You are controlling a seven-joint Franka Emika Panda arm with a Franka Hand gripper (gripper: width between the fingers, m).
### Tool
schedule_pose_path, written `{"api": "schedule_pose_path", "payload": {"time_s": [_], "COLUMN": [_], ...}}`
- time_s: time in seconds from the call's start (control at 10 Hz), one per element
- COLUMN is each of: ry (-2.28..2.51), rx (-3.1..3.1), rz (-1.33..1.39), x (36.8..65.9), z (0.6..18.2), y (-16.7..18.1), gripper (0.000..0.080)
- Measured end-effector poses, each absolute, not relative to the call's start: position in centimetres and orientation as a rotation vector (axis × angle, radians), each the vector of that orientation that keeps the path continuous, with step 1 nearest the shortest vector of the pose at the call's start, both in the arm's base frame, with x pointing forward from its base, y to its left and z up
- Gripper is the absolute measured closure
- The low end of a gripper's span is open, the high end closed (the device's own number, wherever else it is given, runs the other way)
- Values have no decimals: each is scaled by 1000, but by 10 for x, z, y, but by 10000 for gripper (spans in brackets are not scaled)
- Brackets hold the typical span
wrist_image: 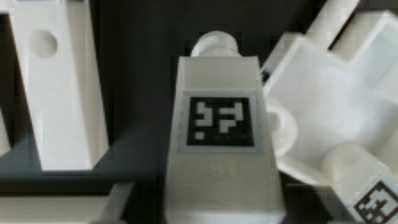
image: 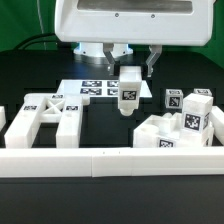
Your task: Assemble chair
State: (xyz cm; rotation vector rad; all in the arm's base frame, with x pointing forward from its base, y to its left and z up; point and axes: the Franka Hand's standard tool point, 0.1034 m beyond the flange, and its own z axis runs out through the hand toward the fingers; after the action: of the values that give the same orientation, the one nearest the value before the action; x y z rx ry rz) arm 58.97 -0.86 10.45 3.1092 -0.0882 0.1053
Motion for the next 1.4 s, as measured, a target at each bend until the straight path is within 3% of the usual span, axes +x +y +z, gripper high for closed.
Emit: {"api": "schedule_pose_path", "payload": {"time_s": [0.3, 0.6, 1.4], "ry": [-65, -49, 1], "rx": [3058, 3043, 3035], "rz": [466, 562, 587], "x": [603, 610, 605], "z": [115, 128, 112], "y": [-4, 1, 25], "gripper": [515, 515, 515]}}
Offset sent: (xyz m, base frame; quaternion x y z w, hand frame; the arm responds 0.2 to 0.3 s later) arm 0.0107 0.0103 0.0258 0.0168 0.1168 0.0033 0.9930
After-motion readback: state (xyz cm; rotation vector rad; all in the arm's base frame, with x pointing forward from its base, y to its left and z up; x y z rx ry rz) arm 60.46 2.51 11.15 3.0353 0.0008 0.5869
